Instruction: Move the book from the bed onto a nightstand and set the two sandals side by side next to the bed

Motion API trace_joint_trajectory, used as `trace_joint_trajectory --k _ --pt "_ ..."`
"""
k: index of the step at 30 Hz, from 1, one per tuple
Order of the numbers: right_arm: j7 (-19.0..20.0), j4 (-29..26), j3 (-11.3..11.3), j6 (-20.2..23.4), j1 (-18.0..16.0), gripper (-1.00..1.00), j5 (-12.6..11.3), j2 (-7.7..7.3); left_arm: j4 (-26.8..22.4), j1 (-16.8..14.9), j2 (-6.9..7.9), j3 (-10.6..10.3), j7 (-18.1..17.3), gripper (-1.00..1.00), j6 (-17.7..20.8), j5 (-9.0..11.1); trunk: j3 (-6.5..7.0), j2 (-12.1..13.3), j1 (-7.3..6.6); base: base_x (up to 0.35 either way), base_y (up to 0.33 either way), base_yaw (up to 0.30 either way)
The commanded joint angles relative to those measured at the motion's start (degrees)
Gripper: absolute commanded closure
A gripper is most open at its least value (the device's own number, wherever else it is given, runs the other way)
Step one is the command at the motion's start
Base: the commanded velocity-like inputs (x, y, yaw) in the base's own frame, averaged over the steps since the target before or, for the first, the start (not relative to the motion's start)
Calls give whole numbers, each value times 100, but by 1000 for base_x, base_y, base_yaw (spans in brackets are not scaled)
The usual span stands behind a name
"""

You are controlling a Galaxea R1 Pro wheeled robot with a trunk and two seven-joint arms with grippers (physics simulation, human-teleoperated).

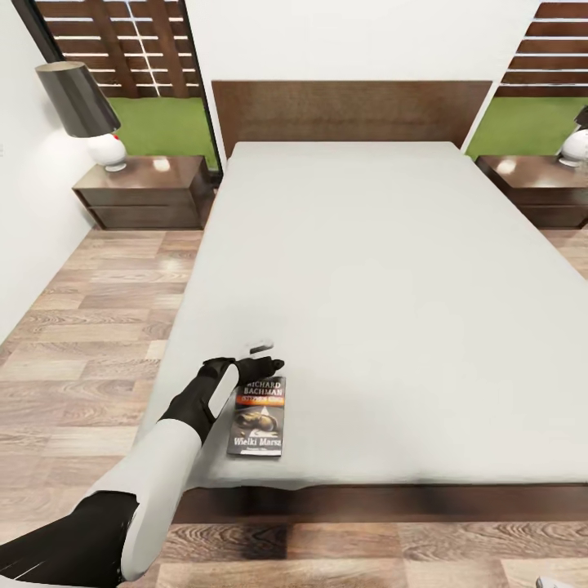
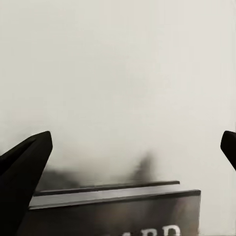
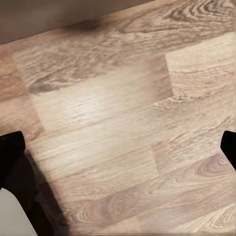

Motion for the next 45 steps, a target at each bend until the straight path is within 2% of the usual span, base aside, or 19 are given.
trace_joint_trajectory --k 1,9,26,45 --pt "45 8 -44 -12 -3 -100 -16 1 1 0 0 0 18 -100 45 -23 -4 -1 -2 -123 0 0" --pt "45 8 -43 -12 -3 -100 -16 1 1 2 0 0 18 -100 42 -23 -4 -1 -2 -58 0 0" --pt "45 8 -41 -12 -3 -100 -16 1 1 1 0 0 18 -100 43 -23 -4 -1 -2 -208 0 0" --pt "45 8 -39 -12 -3 -100 -16 1 1 0 0 0 18 -100 37 -15 -4 -1 -2 -33 0 0"
